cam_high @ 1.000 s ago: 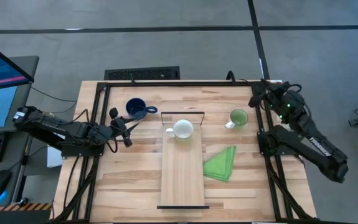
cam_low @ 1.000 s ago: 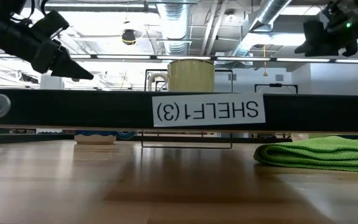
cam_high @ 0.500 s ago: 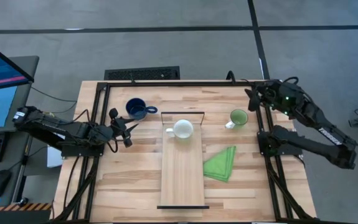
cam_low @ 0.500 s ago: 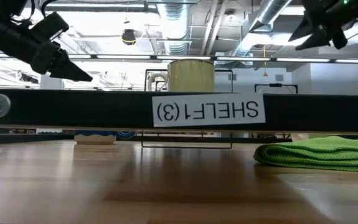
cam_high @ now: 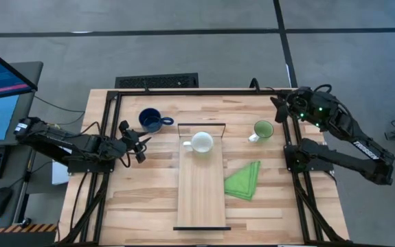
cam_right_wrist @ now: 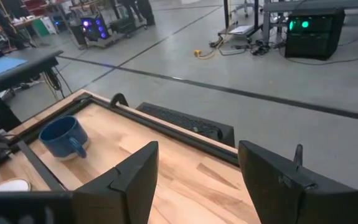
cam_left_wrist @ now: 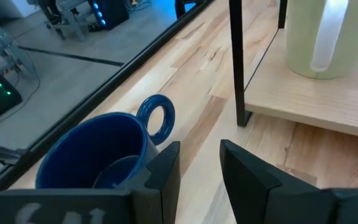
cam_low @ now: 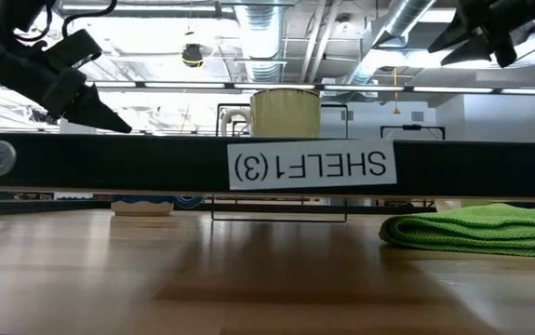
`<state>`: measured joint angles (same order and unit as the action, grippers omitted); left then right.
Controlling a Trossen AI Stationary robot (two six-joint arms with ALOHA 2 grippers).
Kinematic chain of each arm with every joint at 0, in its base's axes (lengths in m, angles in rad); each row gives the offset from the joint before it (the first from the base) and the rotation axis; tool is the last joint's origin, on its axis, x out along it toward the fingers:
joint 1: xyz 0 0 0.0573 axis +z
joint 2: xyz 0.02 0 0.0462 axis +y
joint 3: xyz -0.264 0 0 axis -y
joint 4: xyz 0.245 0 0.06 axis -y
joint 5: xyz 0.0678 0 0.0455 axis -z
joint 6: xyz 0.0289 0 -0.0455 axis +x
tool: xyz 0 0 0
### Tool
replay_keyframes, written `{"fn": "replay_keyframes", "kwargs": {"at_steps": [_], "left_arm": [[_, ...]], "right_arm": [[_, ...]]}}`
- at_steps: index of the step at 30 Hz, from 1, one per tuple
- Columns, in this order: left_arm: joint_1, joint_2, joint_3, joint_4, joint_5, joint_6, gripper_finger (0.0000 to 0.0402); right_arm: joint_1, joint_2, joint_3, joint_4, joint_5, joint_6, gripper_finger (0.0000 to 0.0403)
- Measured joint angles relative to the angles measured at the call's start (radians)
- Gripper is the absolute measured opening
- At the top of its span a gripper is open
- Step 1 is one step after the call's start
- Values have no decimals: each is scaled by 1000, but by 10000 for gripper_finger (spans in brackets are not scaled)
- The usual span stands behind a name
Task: Stack small to large cups/mugs on shelf
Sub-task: Put the green mug on the shelf
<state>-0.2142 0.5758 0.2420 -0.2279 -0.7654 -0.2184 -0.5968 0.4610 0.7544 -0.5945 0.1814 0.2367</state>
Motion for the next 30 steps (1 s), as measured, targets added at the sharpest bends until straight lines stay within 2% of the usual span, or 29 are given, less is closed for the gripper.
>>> {"fn": "replay_keyframes", "kwargs": {"at_steps": [6,12,20,25,30], "left_arm": [[0,0,0,0,-1,4,105],[0,0,0,31,-9,73,105],[0,0,1,215,-7,225,105],[0,0,1,246,-7,259,105],[0,0,1,245,-7,259,105]], "right_arm": [[-2,4,0,-3,7,1,245],[-2,14,0,-5,8,4,245],[-1,17,0,5,5,208,245],[-1,15,0,8,4,271,245],[2,15,0,-27,-10,190,245]]}}
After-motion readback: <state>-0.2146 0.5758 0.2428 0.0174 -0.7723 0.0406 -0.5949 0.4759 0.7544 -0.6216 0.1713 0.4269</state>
